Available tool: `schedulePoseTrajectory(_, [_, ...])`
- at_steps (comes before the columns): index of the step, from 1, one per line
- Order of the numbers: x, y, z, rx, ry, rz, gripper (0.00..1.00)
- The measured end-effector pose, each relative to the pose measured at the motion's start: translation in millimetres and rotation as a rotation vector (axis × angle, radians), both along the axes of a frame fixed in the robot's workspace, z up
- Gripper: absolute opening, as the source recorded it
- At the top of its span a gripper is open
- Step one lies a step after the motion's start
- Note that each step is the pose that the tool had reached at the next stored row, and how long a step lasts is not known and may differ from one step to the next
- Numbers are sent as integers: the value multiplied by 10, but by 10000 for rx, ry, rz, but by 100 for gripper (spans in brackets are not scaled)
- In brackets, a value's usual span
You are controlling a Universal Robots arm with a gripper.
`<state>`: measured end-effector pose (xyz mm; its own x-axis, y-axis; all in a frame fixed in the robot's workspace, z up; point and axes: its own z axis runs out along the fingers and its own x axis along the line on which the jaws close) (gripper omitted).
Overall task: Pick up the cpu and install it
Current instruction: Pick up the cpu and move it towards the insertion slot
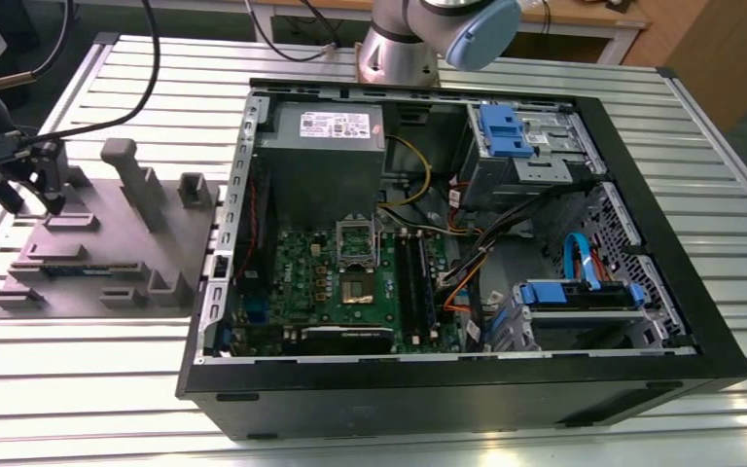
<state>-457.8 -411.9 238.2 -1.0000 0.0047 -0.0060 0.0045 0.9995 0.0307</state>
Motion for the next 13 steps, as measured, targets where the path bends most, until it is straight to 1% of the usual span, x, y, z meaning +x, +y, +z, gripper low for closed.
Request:
schedulePoseTrajectory(10, [9,1,18,-9,0,1,47])
schedulePoseTrajectory(13, [8,1,32,-10,2,1,47])
